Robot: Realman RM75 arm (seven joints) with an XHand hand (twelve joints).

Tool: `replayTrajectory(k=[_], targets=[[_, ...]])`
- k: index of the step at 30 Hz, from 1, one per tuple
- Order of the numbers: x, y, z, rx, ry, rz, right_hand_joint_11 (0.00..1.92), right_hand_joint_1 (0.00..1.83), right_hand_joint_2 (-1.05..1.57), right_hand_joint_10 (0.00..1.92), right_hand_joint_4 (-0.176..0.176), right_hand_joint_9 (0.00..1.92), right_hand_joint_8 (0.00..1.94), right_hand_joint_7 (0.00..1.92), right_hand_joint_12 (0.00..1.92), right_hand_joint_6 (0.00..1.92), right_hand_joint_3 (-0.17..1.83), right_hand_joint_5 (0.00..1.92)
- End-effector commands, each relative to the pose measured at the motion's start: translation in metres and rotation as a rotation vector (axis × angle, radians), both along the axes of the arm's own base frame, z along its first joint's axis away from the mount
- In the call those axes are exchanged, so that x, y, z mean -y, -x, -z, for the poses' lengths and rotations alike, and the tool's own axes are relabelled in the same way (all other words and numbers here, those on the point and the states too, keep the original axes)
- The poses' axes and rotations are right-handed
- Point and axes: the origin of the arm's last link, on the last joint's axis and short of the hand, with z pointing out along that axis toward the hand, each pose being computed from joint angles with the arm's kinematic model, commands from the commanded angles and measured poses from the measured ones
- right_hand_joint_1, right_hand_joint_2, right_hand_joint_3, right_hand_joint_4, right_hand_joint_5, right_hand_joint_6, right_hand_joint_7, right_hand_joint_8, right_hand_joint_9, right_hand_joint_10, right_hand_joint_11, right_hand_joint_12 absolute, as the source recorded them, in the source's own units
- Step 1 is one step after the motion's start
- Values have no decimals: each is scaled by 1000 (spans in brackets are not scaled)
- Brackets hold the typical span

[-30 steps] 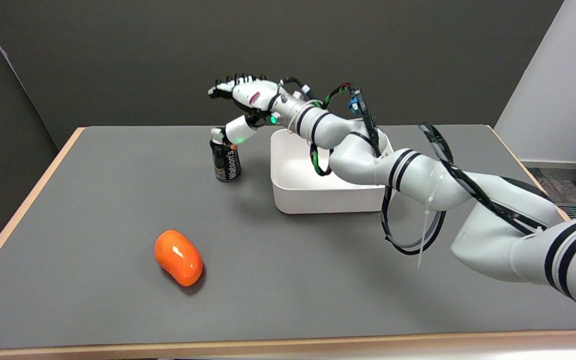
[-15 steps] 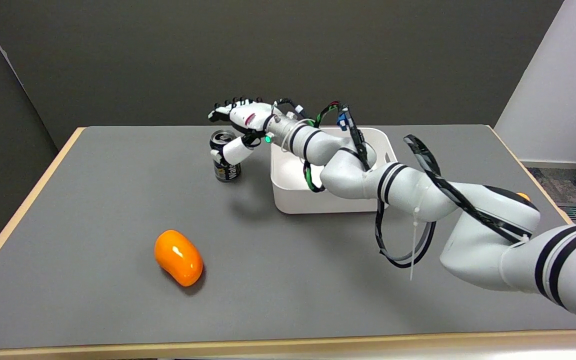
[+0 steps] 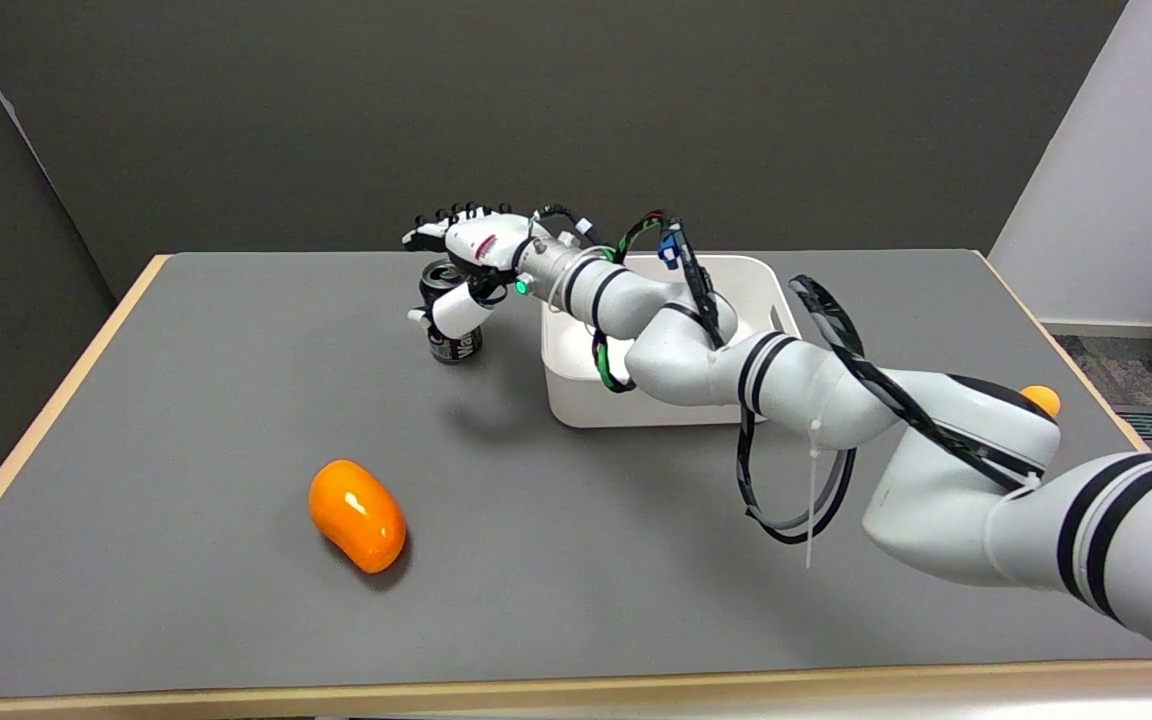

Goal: Pick up the black can.

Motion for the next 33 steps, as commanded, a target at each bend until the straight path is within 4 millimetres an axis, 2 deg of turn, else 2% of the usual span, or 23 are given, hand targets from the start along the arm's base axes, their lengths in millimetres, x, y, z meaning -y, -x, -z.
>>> replayTrajectory(k=[1,10,20,23,27,30,31,32,33], targets=[[2,2,7,1,2,10,-1,478,641,515,32,44,227,155,736,340,860,150],[0,9,7,-1,5,27,-1,694,668,529,28,49,232,165,732,342,906,149],[-1,12,7,-1,5,32,-1,770,679,560,24,72,248,185,778,350,932,150],[-1,12,7,-1,5,32,-1,764,663,606,20,69,330,184,828,420,1008,130],[-1,12,7,-1,5,32,-1,817,708,610,18,136,301,274,850,370,940,173],[-2,13,7,-3,5,32,-1,884,728,651,19,194,356,358,896,376,922,192],[-1,17,-2,-19,24,36,-1,904,736,664,19,211,380,386,904,379,920,198],[-2,13,8,-5,1,29,-1,919,743,677,20,227,407,412,909,381,917,201],[-2,14,8,-15,-2,27,-1,929,750,687,20,240,432,434,912,383,915,204]])
